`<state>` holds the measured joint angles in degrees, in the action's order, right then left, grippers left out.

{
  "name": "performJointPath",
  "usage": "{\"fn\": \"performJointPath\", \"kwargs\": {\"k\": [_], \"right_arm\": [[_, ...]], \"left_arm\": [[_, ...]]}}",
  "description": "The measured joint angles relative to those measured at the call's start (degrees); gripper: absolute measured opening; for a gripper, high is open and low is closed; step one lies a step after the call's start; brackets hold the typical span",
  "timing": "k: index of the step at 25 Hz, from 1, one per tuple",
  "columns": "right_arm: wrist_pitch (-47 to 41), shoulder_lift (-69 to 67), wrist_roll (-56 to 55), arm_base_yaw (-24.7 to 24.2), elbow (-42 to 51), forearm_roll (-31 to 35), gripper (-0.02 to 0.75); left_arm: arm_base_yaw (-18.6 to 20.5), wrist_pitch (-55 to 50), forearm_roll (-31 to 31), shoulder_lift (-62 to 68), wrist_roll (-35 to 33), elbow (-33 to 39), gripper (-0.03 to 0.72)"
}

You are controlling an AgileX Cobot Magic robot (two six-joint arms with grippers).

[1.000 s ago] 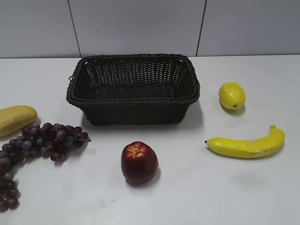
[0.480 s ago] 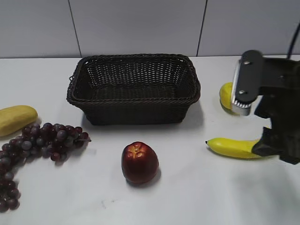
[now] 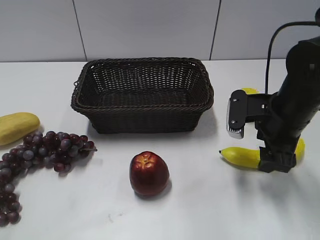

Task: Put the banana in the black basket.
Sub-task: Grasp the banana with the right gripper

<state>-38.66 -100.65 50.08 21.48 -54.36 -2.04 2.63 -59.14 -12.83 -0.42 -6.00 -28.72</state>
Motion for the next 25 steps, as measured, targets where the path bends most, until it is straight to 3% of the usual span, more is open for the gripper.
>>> {"fn": "performJointPath", "kwargs": {"k": [9, 15, 18, 25], "right_arm": [[4.71, -6.12, 7.92, -2.73, -1.09, 4.39, 0.577], [5.38, -8.83, 8.25, -2.73, -1.33, 7.84, 0.462], [5.59, -8.83, 8.29, -2.73, -1.39, 8.14, 0.319], [2.04, -6.66, 4.88, -2.73, -1.57, 8.20, 0.310]], "left_arm": [[0.00, 0.00, -0.05, 0.00, 0.00, 0.00, 0.237], [0.00, 0.04, -0.05, 0.00, 0.00, 0.00, 0.237], [0.00, 0.04, -0.05, 0.00, 0.00, 0.00, 0.237], [0.00, 0.04, -0.05, 0.00, 0.00, 0.00, 0.237]]}}
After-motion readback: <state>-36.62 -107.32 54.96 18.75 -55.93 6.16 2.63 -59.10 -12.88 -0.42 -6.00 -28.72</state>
